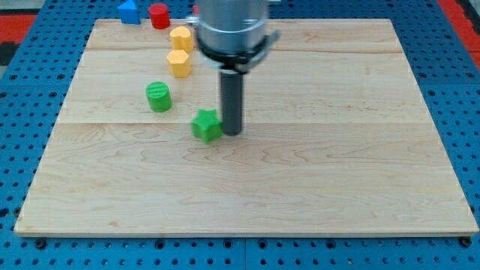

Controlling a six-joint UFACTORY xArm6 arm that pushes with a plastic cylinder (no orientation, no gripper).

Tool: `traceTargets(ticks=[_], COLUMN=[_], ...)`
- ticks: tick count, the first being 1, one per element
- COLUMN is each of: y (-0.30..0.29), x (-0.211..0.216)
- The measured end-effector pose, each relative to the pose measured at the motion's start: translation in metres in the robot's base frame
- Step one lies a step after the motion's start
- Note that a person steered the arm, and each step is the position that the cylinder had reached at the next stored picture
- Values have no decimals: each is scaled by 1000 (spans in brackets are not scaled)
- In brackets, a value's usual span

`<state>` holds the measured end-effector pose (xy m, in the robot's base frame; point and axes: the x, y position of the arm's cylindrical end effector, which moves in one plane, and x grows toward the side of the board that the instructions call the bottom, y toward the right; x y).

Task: Push the green star to the center left of board

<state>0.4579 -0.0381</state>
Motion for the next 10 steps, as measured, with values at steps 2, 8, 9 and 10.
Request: traceTargets(ticks=[2,8,9,10], y=[-25,-227,-211,-211], x=[-23,38,-8,-17])
